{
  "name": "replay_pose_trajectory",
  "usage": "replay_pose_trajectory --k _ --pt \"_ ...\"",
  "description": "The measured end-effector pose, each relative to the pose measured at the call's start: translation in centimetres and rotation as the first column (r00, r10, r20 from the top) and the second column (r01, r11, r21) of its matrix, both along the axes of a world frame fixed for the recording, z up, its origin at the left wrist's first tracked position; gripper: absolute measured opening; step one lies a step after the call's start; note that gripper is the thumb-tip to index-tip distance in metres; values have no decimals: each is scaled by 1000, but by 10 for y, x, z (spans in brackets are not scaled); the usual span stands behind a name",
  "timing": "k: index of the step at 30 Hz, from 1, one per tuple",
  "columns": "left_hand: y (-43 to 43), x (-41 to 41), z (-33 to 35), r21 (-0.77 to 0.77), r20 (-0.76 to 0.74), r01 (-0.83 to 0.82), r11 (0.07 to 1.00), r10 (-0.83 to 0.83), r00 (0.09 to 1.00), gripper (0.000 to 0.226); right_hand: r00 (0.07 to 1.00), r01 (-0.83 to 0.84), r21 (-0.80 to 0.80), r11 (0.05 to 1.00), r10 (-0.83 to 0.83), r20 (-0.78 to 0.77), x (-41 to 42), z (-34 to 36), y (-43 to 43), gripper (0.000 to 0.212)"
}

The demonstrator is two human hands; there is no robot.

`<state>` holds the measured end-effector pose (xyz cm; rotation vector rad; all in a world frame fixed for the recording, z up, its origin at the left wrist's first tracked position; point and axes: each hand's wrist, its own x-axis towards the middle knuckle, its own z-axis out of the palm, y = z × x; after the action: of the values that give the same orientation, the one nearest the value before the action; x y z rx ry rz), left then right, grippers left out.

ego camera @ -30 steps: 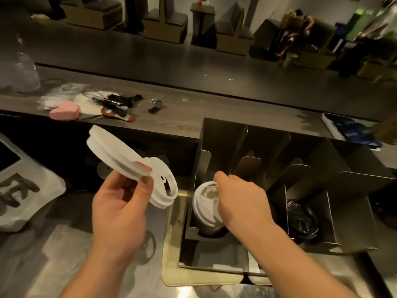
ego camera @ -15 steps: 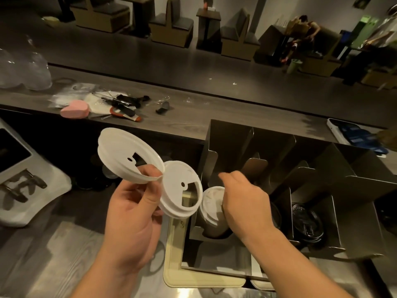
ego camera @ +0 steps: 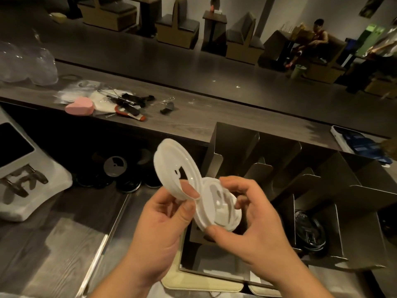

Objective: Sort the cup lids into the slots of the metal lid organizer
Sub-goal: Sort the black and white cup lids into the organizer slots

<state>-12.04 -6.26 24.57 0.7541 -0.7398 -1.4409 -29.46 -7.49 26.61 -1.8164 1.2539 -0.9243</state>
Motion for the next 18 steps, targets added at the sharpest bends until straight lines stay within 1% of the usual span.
replay_pose_trajectory --k 2,4,6,8,9,13,14,18 --pt "-1 0 -5 0 103 -43 999 42 994 55 990 99 -14 995 -100 -96 -8 -4 -3 64" --pt "-3 3 -9 -25 219 -105 994 108 970 54 953 160 -34 987 -163 -256 -12 -10 -9 64" --pt "-6 6 -11 -83 321 -130 988 150 935 52 885 148 -46 988 -153 -439 -10 -16 -14 64" --pt "-9 8 -9 -143 366 -126 982 171 915 36 823 133 -17 991 -120 -556 -7 -23 -17 64" --pt "-9 9 -8 -166 371 -119 979 174 912 27 808 138 4 990 -110 -579 -6 -26 -19 64" --pt "-12 12 -6 -189 449 -115 975 190 873 25 764 78 -22 997 -74 -641 -7 -31 -23 64" --pt "-12 11 -6 -170 461 -130 977 195 866 27 763 81 -18 997 -74 -643 -8 -31 -23 65" --pt "-14 9 -7 -56 464 -185 981 189 865 60 828 118 67 991 -61 -557 -13 -28 -20 72"
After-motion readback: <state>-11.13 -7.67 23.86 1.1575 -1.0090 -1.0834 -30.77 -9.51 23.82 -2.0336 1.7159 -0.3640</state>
